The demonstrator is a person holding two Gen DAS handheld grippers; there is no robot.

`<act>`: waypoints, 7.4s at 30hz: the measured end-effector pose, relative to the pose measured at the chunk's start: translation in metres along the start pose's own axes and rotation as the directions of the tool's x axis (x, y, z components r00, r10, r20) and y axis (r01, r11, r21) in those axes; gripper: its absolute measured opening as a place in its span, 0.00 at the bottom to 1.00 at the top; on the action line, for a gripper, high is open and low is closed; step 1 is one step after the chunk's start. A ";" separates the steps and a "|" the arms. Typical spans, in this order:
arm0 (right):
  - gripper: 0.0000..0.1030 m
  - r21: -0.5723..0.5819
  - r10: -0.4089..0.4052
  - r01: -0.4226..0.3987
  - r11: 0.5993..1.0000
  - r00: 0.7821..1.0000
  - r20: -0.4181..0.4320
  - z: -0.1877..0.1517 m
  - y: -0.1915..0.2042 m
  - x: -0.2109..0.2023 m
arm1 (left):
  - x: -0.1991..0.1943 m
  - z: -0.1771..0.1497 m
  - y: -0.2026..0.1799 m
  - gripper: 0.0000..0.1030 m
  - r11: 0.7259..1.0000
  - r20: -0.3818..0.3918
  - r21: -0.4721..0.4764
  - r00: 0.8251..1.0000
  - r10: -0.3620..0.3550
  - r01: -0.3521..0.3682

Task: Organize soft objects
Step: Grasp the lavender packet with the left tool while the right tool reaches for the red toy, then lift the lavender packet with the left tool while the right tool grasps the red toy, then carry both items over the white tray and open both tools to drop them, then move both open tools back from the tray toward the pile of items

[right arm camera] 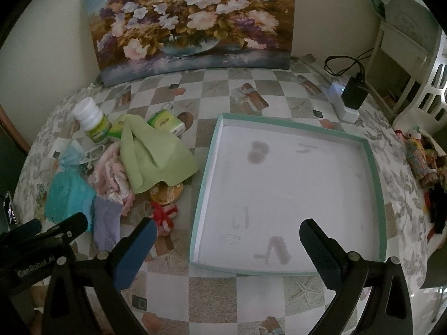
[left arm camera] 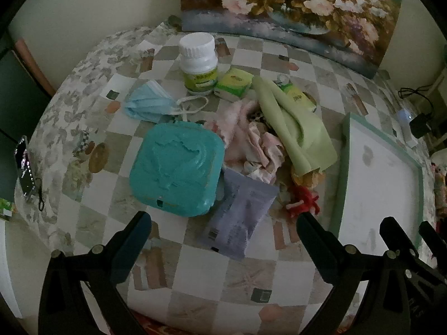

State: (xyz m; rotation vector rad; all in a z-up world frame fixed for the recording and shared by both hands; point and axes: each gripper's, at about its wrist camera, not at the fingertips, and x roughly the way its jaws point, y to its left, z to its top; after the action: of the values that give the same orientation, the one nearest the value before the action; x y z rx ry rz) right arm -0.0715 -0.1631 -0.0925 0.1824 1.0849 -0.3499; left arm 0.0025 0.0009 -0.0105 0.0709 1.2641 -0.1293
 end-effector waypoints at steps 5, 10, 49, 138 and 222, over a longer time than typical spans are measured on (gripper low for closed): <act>1.00 0.007 0.070 -0.070 0.998 0.997 0.019 -0.001 0.002 0.003 | 0.008 -0.001 0.000 1.00 1.000 -0.014 0.003 1.000 0.012 -0.012; 1.00 -0.001 0.098 -0.099 0.995 0.992 0.078 0.003 0.006 0.013 | 0.028 0.000 0.015 1.00 0.993 -0.055 -0.108 0.997 -0.054 0.047; 0.93 0.023 0.251 -0.250 0.968 0.965 -0.077 0.025 0.030 0.081 | 0.128 0.002 -0.021 0.76 0.997 -0.156 -0.001 0.984 0.082 -0.083; 0.40 0.022 0.189 -0.189 0.982 0.982 -0.028 0.035 0.012 0.034 | 0.128 -0.067 0.017 0.46 0.950 -0.162 -0.152 0.942 -0.295 0.272; 1.00 0.516 0.051 -0.004 0.857 0.996 -0.077 0.024 -0.149 0.080 | 0.115 0.017 -0.109 1.00 0.897 0.058 0.010 0.895 -0.442 0.442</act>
State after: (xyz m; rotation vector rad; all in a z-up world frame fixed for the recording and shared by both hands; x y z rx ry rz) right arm -0.0723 -0.3246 -0.1484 0.6998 1.0543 -0.6098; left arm 0.0378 -0.1159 -0.1127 -0.2262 1.2043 -0.5207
